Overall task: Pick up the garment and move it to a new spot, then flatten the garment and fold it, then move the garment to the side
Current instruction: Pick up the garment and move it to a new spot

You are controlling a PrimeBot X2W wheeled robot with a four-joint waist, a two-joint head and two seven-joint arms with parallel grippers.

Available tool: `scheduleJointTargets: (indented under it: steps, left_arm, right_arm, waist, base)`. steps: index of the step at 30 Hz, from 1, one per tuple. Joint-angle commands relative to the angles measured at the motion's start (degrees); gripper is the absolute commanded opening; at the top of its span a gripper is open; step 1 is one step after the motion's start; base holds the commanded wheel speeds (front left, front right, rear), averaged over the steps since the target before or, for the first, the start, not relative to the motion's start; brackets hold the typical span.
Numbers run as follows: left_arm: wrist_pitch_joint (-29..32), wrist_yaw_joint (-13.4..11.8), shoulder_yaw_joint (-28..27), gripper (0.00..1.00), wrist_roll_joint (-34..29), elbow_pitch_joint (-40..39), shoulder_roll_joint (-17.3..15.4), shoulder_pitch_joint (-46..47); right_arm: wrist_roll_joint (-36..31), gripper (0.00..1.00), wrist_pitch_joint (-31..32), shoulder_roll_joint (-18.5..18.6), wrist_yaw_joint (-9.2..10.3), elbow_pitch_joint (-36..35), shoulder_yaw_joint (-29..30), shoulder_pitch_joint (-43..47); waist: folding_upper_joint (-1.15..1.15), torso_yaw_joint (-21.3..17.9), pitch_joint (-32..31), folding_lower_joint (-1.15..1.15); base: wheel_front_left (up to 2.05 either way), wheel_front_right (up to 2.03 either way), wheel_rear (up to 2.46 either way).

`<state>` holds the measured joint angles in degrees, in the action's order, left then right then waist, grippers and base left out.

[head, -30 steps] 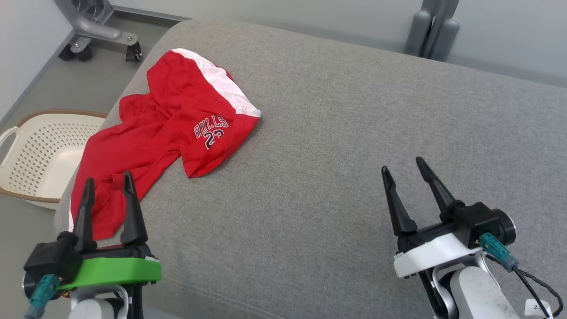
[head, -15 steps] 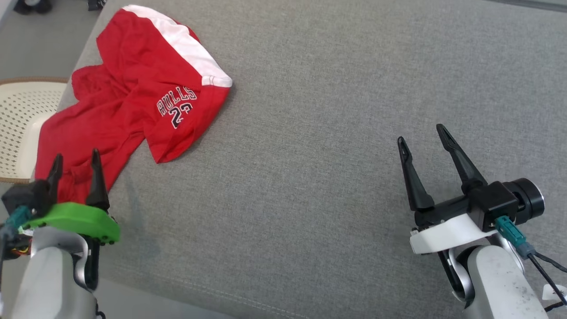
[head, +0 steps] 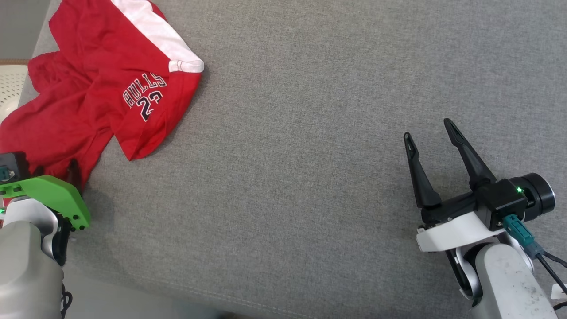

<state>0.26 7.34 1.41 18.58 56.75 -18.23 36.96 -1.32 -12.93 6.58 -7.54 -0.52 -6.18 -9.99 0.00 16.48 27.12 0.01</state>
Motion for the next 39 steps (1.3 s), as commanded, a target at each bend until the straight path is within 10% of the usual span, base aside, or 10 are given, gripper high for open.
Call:
scheduleJointTargets:
  steps: [1, 2, 20, 39]
  left_arm:
    - [1.6, 0.2, 1.7, 1.0, 1.2, 1.4, 0.9, -0.2]
    - [1.7, 0.2, 2.9, 0.0, 2.0, 1.4, 0.7, -0.1]
    - [-8.3, 0.1, 11.3, 0.0, 11.9, -15.3, -8.5, -1.8]
    - [6.7, -4.9, 18.6, 0.0, 18.0, -48.7, -2.7, -5.0]
  right_arm:
    - [-0.5, 1.0, 0.1, 0.1, 0.12, -0.1, -0.1, -0.3]
    - [-0.6, 1.0, 0.1, 0.0, 0.12, 0.1, -0.2, -0.3]
    - [3.1, 1.0, -2.3, -3.1, 0.12, 7.0, -1.7, 1.0]
    - [9.0, 1.0, -2.3, -3.6, 0.12, 5.3, -1.9, 1.6]
  waist:
    - [0.0, -0.2, 0.0, -0.01]
    - [0.0, -0.3, -0.1, -0.01]
    - [0.0, -3.8, -11.4, -0.01]
    - [0.0, -13.8, -16.3, -0.01]
  base:
    - [0.0, 0.0, 0.0]
    - [0.0, 0.0, 0.0]
    - [0.0, 0.0, 0.0]
    - [0.0, 0.0, 0.0]
